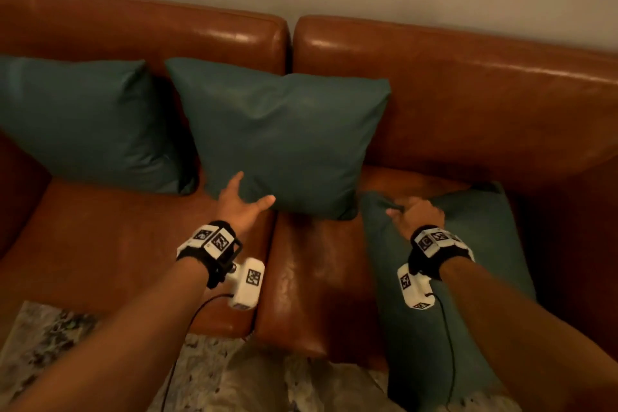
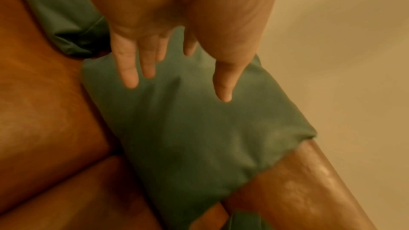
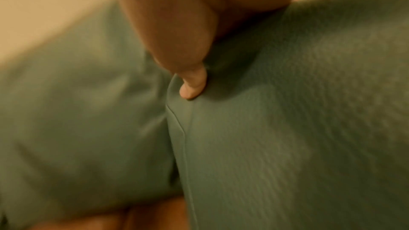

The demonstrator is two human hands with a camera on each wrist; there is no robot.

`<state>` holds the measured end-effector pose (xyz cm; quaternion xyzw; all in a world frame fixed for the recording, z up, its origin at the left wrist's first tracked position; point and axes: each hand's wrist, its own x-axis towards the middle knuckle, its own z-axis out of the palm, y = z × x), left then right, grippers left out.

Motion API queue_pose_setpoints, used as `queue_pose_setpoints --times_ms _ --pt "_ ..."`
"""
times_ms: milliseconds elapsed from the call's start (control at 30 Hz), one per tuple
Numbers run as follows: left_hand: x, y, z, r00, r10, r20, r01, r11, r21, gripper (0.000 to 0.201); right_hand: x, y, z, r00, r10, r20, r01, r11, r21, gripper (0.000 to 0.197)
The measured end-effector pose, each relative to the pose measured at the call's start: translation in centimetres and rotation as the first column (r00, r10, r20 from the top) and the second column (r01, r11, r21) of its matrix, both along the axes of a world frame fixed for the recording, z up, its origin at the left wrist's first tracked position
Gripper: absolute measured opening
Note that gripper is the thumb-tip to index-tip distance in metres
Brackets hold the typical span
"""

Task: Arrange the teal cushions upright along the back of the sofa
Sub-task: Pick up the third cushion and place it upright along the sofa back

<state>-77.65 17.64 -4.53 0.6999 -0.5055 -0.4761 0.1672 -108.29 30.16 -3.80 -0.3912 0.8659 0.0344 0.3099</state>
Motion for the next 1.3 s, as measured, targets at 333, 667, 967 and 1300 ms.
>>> queue_pose_setpoints --times_ms 333,667,967,1300 --pt "-4.7 9.8 3.7 0.882 -0.421 -0.211 0.459 0.87 0.182 0.065 -4.8 1.9 12.4 0.929 -0.306 0.21 0.371 0.785 -0.496 0.037" --pt "-2.3 10.9 4.7 0.885 -0.308 -0.349 0.408 0.875 0.262 0.138 -5.7 4.8 17.5 0.708 -0.429 0.561 0.705 0.384 -0.596 0.017" --pt "-8.3 8.3 7.1 0.946 0.011 -0.325 -0.072 0.982 -0.176 0.101 -11.0 9.1 12.7 0.442 -0.452 0.775 0.897 0.227 -0.379 0.003" --pt "-15.5 13.6 -1.2 0.92 0.023 -0.392 0.047 0.985 0.168 0.14 -17.6 14.2 0.3 0.497 -0.326 0.804 0.707 0.689 -0.158 0.122"
